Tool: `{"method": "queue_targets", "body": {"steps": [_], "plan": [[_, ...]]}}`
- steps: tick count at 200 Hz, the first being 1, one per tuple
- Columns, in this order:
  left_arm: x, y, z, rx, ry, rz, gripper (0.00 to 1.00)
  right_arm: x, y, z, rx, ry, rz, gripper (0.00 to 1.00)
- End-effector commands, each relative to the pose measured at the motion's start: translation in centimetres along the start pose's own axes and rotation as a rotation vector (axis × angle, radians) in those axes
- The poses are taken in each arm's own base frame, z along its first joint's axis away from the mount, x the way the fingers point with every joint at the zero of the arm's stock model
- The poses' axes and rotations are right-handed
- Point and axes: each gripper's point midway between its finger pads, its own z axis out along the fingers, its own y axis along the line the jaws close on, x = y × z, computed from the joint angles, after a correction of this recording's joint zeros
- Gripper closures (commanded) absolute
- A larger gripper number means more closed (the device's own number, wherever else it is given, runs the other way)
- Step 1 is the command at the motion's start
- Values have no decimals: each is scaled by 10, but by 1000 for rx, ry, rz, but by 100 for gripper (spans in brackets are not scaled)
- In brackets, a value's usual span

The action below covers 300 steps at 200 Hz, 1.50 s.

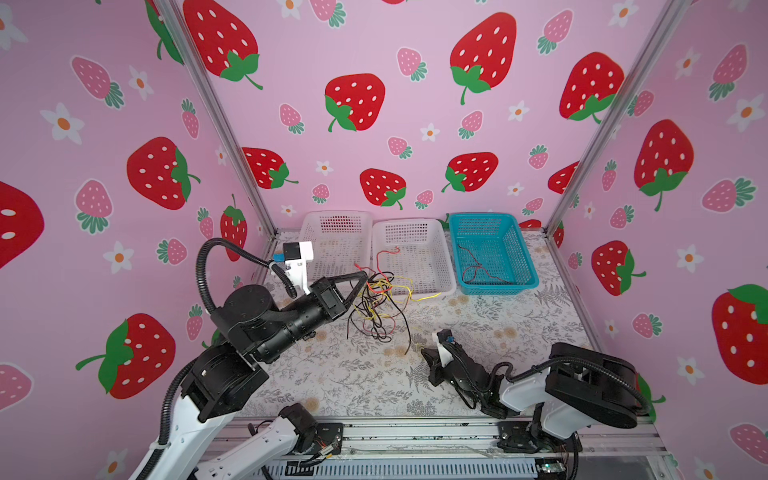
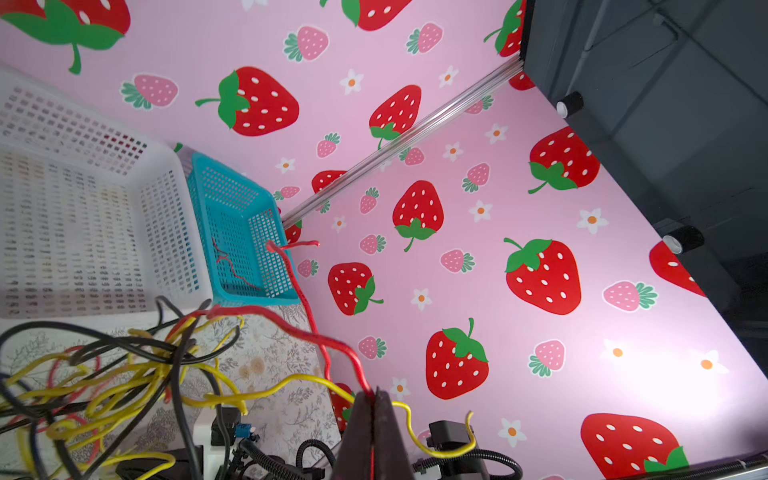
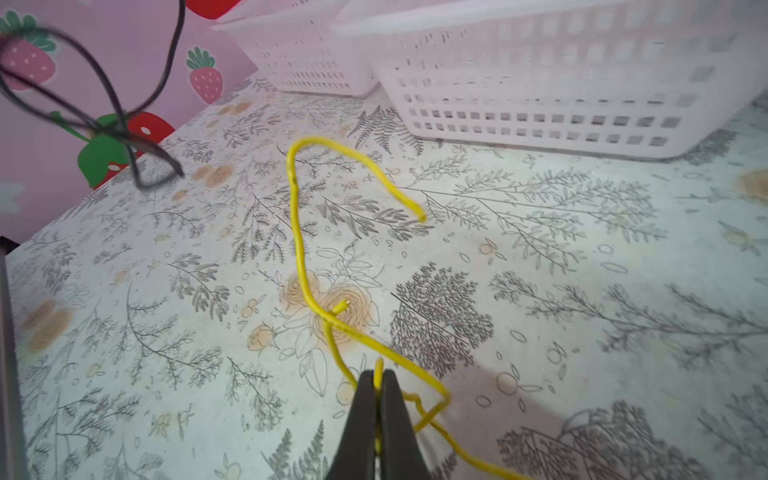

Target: Untangle the cables

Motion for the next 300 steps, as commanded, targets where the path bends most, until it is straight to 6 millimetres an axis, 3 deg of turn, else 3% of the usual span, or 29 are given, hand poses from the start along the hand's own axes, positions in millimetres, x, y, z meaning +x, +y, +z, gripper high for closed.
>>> {"method": "queue_targets", "body": {"steps": [1, 21, 61, 135, 204, 261, 276, 300], "plan": [[-15, -1, -4, -39, -51, 74, 100, 16, -37, -13, 124, 24, 106, 100], [-4, 13, 6, -55, -17, 42, 100, 17, -44, -24, 112, 23, 127, 100], [10, 41, 17, -118, 14, 28, 100, -5, -32, -34, 78, 29, 40, 100], [53, 107, 24, -255, 124, 51, 100, -78, -25, -74, 66, -124, 27, 100], [99, 160, 10, -321, 298, 304, 100, -135, -4, -90, 43, -165, -43, 100], [136, 196, -1, -340, 515, 549, 100, -177, 15, -86, 18, -182, -95, 100], [139, 209, -3, -366, 529, 592, 100, -192, 18, -78, 15, -172, -109, 100], [149, 224, -4, -371, 556, 634, 100, -206, 18, -45, -10, -94, -127, 100]]}}
